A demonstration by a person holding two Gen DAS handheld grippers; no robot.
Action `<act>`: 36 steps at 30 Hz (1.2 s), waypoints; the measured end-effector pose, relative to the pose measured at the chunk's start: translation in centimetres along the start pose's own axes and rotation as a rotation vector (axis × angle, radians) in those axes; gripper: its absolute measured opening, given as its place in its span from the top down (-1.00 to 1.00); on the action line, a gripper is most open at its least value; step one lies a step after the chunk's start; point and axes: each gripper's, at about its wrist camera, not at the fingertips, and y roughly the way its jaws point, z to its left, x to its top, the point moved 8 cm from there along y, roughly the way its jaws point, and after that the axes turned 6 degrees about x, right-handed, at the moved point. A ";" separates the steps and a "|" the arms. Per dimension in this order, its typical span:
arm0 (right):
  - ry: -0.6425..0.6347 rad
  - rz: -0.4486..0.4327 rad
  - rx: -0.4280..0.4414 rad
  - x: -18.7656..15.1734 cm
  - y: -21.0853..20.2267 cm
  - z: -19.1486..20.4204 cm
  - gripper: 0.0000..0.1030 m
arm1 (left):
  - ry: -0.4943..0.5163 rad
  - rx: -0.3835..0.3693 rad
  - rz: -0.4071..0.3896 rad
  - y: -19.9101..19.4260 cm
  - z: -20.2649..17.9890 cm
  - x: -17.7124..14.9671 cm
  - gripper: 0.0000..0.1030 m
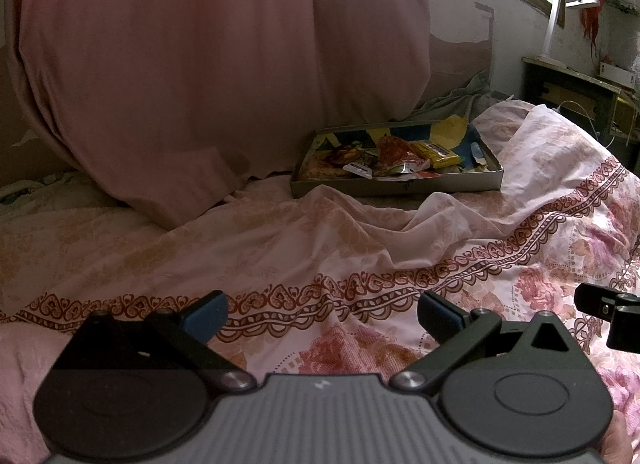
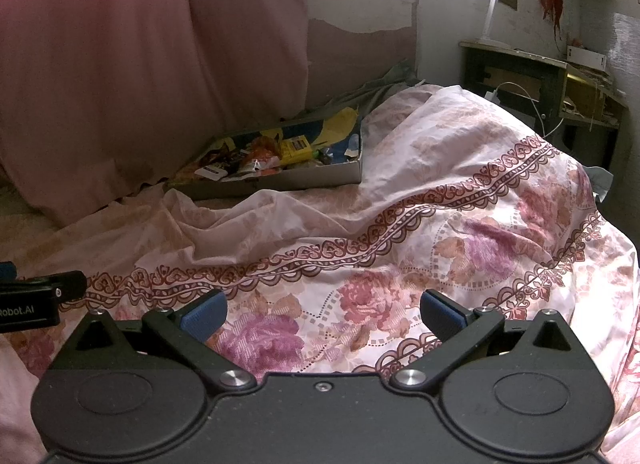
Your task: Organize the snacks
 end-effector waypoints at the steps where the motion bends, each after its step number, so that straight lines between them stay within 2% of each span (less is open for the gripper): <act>1: 0.000 0.000 0.000 0.0 0.0 0.0 -0.99 | 0.000 0.001 0.001 0.0 0.0 0.0 -0.99; 36: -0.003 0.005 -0.005 -0.1 0.1 0.1 -0.99 | -0.032 0.007 0.026 0.1 0.5 -0.4 -0.99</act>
